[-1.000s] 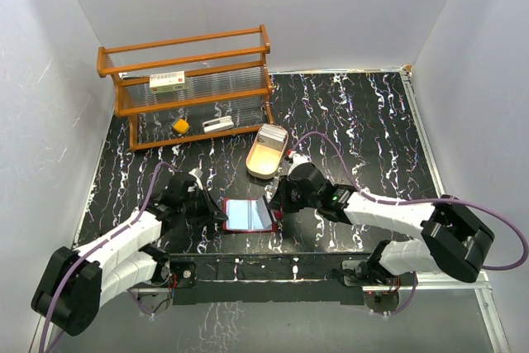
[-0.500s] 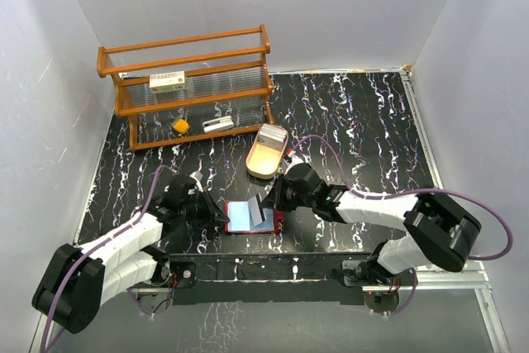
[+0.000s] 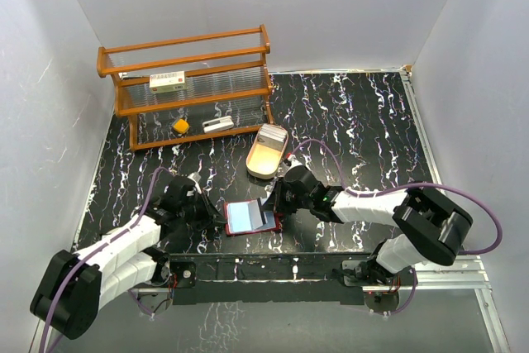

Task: Put the credit cards into the card holder
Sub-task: Insert the credit card into the card holder.

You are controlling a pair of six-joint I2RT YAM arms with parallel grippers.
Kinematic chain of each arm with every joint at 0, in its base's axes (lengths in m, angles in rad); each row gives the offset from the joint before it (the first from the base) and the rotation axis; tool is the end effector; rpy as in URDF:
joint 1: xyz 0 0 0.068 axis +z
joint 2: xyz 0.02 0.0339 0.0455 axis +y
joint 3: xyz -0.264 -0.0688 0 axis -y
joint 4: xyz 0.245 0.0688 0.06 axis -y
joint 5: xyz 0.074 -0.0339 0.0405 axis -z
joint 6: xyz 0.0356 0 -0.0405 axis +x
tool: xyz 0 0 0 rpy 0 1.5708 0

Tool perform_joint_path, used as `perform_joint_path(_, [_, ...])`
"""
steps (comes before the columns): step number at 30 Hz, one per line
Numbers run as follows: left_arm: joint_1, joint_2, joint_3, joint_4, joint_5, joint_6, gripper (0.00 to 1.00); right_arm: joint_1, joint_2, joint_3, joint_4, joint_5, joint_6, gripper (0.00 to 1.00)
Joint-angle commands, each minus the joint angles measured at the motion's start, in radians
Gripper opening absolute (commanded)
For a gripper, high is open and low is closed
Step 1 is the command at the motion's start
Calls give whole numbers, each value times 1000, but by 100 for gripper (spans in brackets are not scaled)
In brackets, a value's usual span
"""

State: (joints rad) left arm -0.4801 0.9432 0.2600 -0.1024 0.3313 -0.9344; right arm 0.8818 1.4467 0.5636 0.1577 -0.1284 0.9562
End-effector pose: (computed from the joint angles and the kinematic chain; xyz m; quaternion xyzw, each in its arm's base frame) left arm 0.1445 -0.0883 0.1429 -0.1438 0.9021 -0.3610 0.1879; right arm 0.1688 0.2121 0.1517 0.0075 0.9105 0.3609 0.2018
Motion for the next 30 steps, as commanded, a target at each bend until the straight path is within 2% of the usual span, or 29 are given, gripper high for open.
perform_joint_path(1, [-2, 32, -11, -4, 6, 19, 0, 0, 6, -3, 29, 28, 14, 0])
perform_joint_path(13, [-1, 73, -21, 20, 4, 42, 0, -2, 51, 1, 23, 30, 22, 0])
perform_joint_path(22, [-1, 83, -17, 21, -2, 44, 0, -1, 78, 33, -16, 41, -73, 0])
perform_joint_path(30, [-2, 84, -14, 23, 1, 40, 0, 0, 96, 38, 10, 31, -76, 0])
